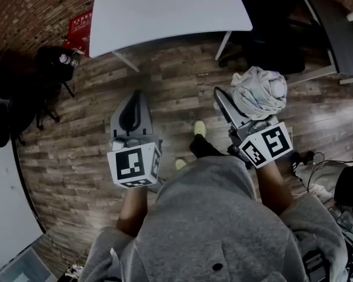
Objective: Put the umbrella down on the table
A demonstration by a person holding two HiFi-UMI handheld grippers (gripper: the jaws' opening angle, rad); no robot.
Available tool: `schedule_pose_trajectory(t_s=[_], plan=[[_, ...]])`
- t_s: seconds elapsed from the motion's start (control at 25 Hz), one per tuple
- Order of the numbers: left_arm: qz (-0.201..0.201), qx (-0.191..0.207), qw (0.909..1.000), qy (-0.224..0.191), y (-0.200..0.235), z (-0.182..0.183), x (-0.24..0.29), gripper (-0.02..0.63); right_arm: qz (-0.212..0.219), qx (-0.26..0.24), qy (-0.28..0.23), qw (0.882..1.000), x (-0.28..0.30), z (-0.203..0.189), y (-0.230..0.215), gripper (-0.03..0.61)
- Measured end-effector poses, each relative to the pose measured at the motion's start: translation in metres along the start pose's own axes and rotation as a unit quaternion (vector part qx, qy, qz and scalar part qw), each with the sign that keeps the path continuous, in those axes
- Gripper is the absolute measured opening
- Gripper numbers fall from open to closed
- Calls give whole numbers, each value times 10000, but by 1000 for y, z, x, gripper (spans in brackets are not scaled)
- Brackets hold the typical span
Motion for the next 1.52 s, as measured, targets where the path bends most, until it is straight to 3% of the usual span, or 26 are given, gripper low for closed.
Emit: schedule_pose_trajectory(t_s=[1.52], plan=[[118, 286, 9995, -84, -42, 44, 71, 21, 281, -103, -268, 9992, 33, 37, -79, 259]])
Point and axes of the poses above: the fingertips, and each gripper's own axes: x forward along the fingers, y to its left, z out of its top, the point moved 2 cm from there along -x, backward along the fingers, and after that the axes turned 1 degree about y, right-handed, at the moved point
